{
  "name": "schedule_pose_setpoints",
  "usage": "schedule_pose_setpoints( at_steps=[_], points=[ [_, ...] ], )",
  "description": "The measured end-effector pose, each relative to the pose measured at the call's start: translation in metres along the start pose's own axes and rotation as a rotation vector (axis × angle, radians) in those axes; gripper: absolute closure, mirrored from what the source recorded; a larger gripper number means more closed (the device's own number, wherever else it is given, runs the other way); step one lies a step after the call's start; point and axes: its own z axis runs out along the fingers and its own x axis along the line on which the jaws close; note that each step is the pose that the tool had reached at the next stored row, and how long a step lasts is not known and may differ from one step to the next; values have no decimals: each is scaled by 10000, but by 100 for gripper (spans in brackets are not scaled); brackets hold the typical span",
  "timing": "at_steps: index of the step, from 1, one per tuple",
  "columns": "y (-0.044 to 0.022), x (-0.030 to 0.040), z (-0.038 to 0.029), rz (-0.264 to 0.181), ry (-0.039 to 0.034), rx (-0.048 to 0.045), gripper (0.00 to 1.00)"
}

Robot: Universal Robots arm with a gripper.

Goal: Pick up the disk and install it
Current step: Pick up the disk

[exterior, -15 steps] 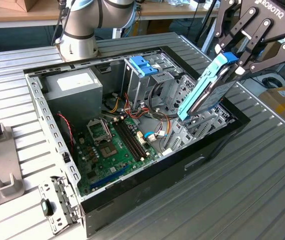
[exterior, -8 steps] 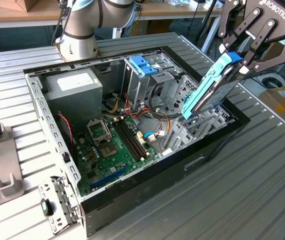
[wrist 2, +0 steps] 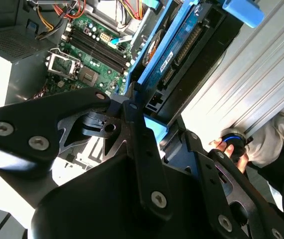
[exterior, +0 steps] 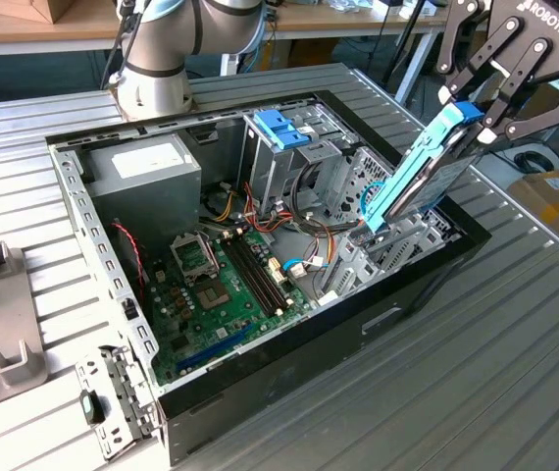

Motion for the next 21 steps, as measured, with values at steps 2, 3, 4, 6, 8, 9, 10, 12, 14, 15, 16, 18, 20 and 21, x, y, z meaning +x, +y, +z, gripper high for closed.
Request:
schedule_pose_setpoints(
  at_steps=[2,3,4,6,8,9,10,12,14,15,16,18,20,21],
  points=[
    [-31,0,1,0,5,-2,63],
    [-46,1,2,1,7,-3,63],
    [-64,1,3,1,9,-4,63],
    [-114,2,4,2,18,-8,63],
    [-157,2,5,3,24,-10,63],
    [-172,3,5,3,26,-11,63],
    [-186,3,6,3,27,-12,63],
    [-220,3,6,3,31,-12,63],
    [-245,4,7,4,33,-13,63],
    [-258,4,7,4,36,-13,63],
    [-271,4,7,4,38,-14,63],
    [-298,5,9,5,40,-15,63],
    [-346,5,10,5,47,-18,63],
    [-384,6,10,6,53,-20,63]
  ],
)
